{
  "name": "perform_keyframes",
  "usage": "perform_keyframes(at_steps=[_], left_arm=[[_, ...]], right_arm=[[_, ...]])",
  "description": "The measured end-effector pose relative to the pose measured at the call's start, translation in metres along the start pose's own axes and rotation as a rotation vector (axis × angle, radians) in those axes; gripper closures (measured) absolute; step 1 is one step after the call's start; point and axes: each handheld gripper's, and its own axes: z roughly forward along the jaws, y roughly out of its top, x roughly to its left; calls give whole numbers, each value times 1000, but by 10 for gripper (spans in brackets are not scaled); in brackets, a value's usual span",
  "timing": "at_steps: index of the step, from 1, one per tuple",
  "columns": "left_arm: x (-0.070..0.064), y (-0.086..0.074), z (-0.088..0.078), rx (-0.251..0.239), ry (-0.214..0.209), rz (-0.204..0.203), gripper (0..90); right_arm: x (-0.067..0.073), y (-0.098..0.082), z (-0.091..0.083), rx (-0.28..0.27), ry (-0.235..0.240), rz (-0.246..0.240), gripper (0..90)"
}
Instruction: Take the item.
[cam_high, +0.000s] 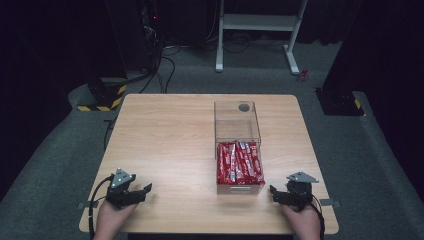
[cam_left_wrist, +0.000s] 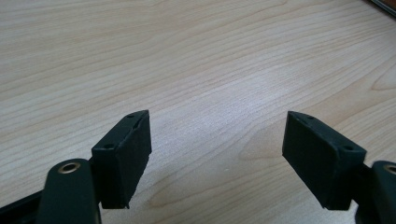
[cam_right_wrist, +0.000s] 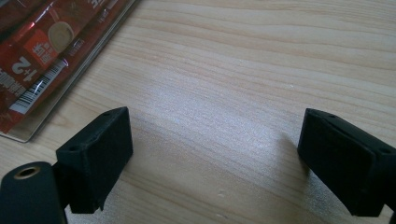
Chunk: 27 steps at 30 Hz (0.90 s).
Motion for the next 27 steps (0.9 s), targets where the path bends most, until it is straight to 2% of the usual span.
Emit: perform_keyframes(at_steps=[7,14,20,27], left_arm=[[-5,2,3,-3,-1,14,242],[-9,5,6,-9,-17,-1,242],[-15,8,8,-4,-31,14,242],[-20,12,9,-20,-54,12,246]], right_arm=[[0,0,0,-1,0,-1,101],[0,0,0,0,0,0,101],[0,0,0,0,0,0,101],[0,0,0,-2,1,-2,107]])
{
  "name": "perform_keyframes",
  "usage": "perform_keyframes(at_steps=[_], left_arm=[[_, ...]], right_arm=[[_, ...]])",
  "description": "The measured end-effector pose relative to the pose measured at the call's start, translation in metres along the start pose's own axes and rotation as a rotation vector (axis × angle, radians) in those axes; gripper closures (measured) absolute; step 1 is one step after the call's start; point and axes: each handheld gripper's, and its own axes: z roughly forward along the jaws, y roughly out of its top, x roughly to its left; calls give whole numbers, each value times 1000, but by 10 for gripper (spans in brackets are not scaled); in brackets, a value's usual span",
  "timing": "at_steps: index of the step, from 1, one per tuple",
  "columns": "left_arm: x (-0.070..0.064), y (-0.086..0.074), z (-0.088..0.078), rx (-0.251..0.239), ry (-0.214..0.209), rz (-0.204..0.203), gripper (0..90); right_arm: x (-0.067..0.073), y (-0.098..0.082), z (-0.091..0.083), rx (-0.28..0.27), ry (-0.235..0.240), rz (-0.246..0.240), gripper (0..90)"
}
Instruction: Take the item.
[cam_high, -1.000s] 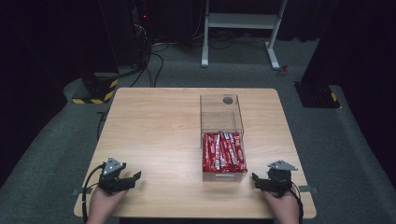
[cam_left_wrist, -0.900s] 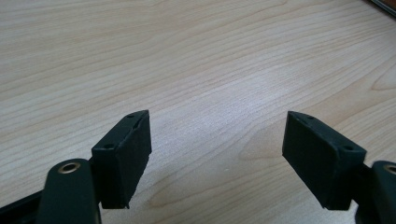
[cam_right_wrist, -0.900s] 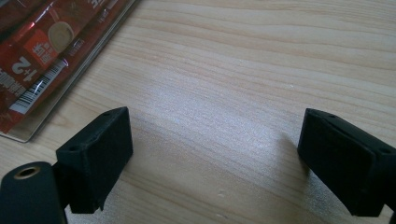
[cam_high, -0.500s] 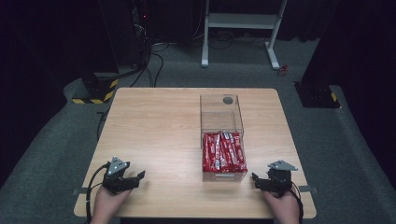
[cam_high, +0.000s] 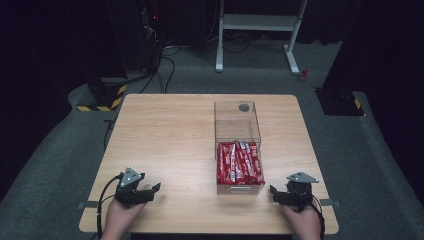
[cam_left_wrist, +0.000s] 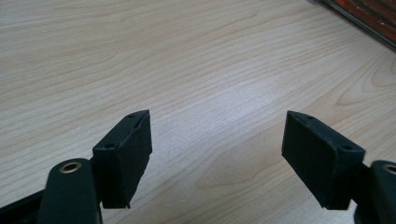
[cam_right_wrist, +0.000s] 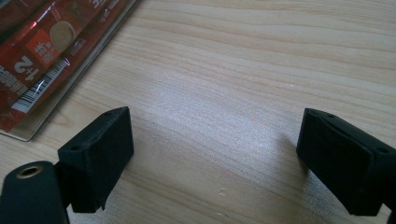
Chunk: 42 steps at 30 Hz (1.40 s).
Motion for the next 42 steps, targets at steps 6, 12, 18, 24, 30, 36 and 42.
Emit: perform_keyframes(at_steps=[6,12,18,24,30,36,42], left_arm=[[-6,3,0,-8,-11,3,247],[-15,6,1,-14,-20,13,251],[-22,9,3,-21,-28,19,254],[-30,11,5,-21,-41,41,254],[-36,14,6,-27,-55,43,257],[-40,16,8,-30,-65,46,258],[-45,19,10,-39,-74,37,258]], right_arm=[[0,0,0,0,0,0,107],[0,0,0,0,0,0,108],[0,0,0,0,0,0,108],[0,0,0,0,1,-1,108],[0,0,0,0,1,-1,108],[0,0,0,0,1,-1,108],[0,0,0,0,1,-1,108]])
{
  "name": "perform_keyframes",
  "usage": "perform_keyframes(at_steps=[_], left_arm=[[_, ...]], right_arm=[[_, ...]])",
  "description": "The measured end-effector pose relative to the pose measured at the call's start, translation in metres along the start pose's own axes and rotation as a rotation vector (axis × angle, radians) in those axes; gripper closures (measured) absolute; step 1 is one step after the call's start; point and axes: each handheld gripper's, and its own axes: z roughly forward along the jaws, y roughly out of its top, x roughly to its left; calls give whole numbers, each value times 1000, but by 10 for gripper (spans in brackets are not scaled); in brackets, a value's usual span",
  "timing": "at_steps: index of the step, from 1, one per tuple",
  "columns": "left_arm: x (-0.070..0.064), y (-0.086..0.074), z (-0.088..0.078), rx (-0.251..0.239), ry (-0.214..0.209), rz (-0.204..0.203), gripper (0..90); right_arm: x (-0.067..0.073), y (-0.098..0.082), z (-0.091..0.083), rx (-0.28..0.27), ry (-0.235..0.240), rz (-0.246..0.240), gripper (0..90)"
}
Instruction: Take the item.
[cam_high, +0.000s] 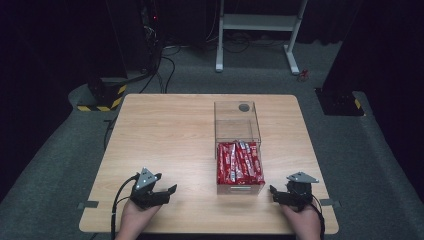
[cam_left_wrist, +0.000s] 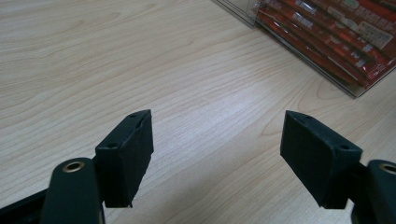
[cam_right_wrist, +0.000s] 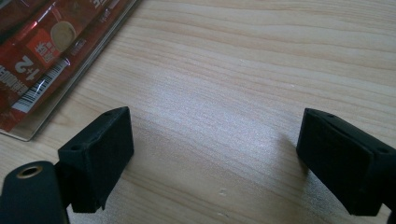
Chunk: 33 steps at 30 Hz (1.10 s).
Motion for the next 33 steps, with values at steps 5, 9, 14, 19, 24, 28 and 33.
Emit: perform_keyframes(at_steps=[5,9,14,19,24,28,33], left_arm=[[-3,2,2,-5,-3,2,259],[-7,3,2,-6,-13,4,262],[-8,9,0,-14,-14,30,263],[-10,17,1,-27,-20,27,265],[-17,26,4,-33,-40,49,269],[-22,33,4,-44,-58,47,273],[-28,40,7,-53,-66,54,279]], right_arm=[[0,0,0,-1,0,-1,108],[0,0,0,-1,1,-1,109],[0,0,0,0,0,-1,110],[0,-2,-2,-4,-1,0,122],[1,-2,-2,-2,0,5,123],[0,-2,-2,-4,1,-2,123],[0,-1,-1,-3,3,-1,123]])
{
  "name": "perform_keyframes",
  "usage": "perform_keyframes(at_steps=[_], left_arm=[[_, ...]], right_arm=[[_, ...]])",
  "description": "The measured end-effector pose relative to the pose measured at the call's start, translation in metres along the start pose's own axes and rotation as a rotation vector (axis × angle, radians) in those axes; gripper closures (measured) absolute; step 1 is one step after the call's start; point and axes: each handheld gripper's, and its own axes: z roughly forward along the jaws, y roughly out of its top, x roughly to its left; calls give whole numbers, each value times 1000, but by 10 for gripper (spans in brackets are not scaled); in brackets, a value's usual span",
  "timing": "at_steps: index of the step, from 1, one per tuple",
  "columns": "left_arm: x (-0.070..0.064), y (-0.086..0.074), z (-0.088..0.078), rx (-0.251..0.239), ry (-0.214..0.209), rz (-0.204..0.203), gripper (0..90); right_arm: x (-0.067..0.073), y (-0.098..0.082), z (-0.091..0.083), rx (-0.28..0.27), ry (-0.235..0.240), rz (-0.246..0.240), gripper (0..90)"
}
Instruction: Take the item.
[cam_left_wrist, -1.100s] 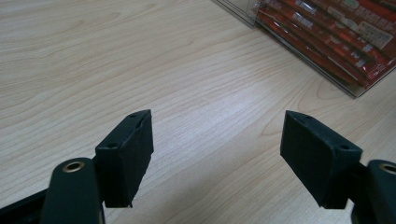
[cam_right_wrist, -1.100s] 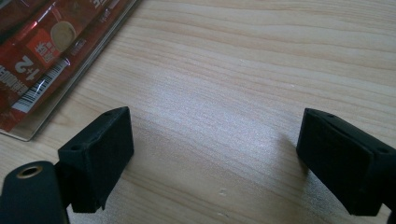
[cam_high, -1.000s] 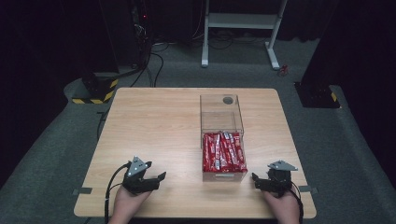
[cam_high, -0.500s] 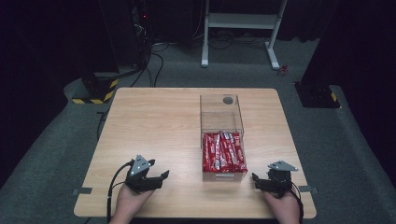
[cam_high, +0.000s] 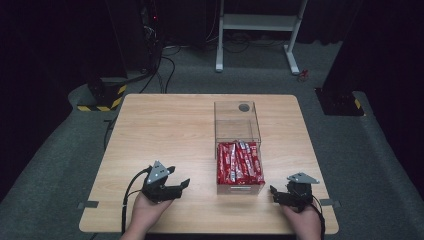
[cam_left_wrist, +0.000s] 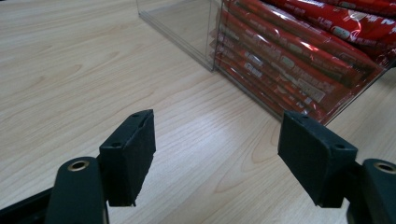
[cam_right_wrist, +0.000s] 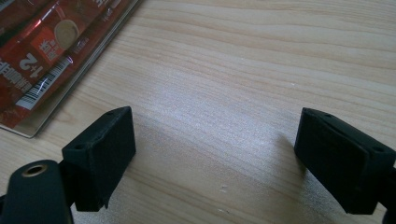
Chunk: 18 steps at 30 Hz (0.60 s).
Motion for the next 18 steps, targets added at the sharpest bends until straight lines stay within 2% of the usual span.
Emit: perform_keyframes(at_steps=[6,18], left_arm=[[-6,8,5,-4,-11,18,284],[-21,20,17,-6,-46,26,295]], right_arm=[[0,0,0,1,1,2,123],[0,0,1,0,1,-2,123]])
